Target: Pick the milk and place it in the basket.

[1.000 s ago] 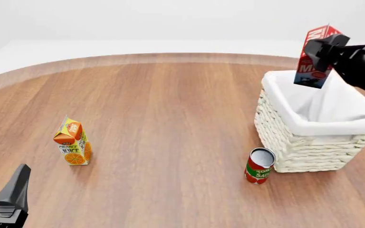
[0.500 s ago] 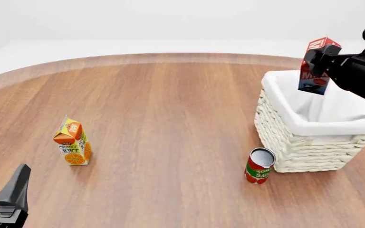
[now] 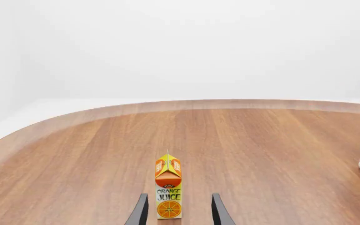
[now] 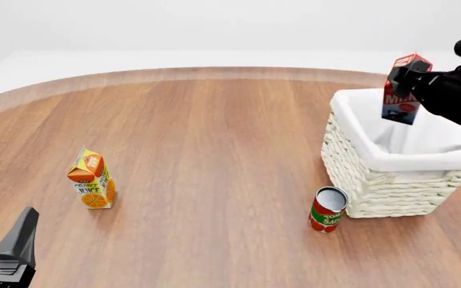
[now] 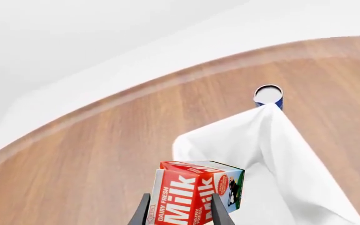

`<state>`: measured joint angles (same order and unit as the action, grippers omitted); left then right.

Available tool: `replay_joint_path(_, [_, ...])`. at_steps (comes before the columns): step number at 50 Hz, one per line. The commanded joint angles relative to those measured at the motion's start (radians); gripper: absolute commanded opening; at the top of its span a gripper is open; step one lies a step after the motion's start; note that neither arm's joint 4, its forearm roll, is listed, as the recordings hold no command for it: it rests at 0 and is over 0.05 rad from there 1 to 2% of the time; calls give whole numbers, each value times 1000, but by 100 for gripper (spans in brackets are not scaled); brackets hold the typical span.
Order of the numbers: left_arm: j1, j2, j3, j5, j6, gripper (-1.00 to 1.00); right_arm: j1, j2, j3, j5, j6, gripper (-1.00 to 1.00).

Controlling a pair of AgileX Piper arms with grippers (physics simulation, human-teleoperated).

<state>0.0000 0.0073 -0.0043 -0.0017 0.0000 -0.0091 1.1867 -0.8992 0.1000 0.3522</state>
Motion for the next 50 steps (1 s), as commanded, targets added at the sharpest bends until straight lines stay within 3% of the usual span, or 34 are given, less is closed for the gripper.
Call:
replay_joint_path(1, [0, 0, 0, 0, 0, 100, -21, 27, -19, -23, 24, -100])
replay_joint_path(17, [0, 0, 0, 0, 0, 100, -33, 79, 13, -81, 46, -100])
replay_joint_path(50, [0, 0, 0, 0, 0, 100, -72, 219, 29, -184, 34, -100])
